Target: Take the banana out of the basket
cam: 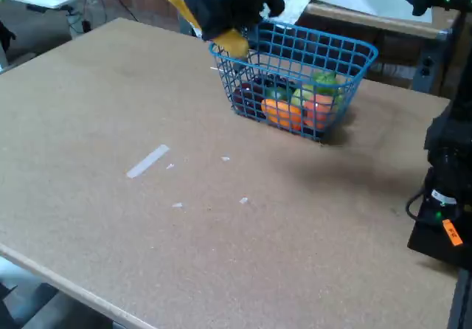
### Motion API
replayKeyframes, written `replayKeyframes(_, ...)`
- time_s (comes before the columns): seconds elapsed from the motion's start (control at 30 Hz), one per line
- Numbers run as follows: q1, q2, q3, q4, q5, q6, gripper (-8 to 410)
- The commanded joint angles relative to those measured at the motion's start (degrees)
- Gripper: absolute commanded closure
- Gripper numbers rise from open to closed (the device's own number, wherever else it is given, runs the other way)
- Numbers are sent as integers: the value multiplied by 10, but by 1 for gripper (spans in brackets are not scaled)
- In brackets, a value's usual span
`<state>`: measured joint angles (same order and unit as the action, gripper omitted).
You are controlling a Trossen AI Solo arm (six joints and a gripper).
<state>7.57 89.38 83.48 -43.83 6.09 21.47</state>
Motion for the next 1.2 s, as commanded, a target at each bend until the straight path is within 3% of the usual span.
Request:
replayKeyframes(0.0, 7, 0, -49, 15, 20, 57, 320)
replayKeyframes(0.53, 2, 0, -221, 162, 46, 68, 320)
replayKeyframes(1.17, -26, 9, -334, 314, 74, -6, 320)
